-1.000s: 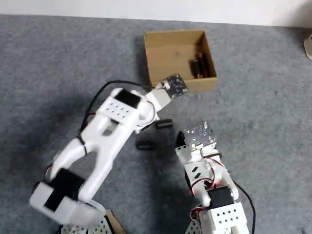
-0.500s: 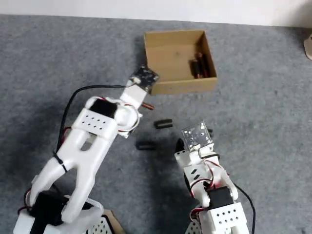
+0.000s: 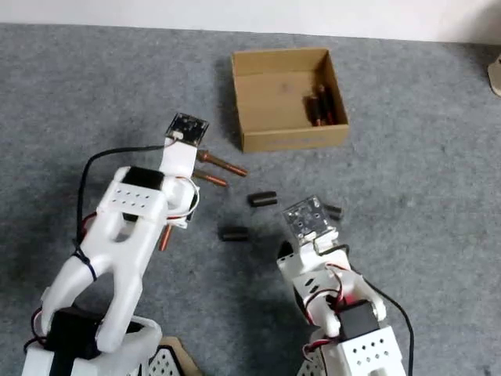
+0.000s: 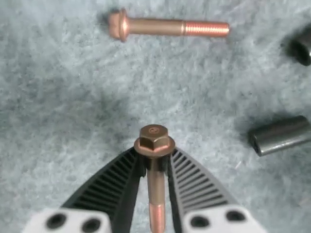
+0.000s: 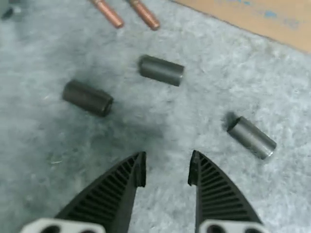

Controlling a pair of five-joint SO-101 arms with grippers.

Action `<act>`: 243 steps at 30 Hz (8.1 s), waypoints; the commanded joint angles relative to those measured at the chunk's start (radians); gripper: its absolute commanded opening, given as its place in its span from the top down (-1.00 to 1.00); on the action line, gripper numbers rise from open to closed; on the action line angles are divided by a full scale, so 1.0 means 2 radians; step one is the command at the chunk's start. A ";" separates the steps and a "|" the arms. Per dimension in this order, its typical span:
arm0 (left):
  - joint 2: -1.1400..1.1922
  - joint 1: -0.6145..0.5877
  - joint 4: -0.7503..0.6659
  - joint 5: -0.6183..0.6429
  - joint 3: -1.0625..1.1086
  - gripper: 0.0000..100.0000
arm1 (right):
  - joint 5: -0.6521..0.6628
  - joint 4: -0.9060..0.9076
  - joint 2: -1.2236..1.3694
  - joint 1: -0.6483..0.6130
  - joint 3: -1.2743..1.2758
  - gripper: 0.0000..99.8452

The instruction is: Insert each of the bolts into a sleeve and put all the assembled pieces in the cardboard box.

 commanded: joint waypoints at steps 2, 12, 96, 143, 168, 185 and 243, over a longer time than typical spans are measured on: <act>-0.029 -0.006 -0.023 0.005 0.003 0.99 | 0.030 0.023 0.000 -0.016 -0.037 0.70; -0.029 -0.005 -0.024 0.004 0.005 0.99 | 0.082 -0.010 0.103 -0.016 -0.047 0.70; -0.026 -0.501 -0.296 0.107 0.082 0.99 | 0.387 0.000 0.770 -0.173 -0.520 0.55; -0.029 -0.479 -0.273 0.109 0.100 0.99 | 0.265 -0.063 0.804 -0.165 -0.540 0.99; -0.145 -0.206 0.041 0.107 -0.080 0.99 | 0.071 0.021 0.527 -0.080 -0.474 0.99; -0.272 -0.071 -0.071 0.108 0.002 0.99 | 0.047 0.023 0.277 -0.049 -0.301 0.99; -0.488 0.125 -0.446 0.220 0.333 0.99 | 0.033 -0.125 -0.114 -0.038 0.061 0.99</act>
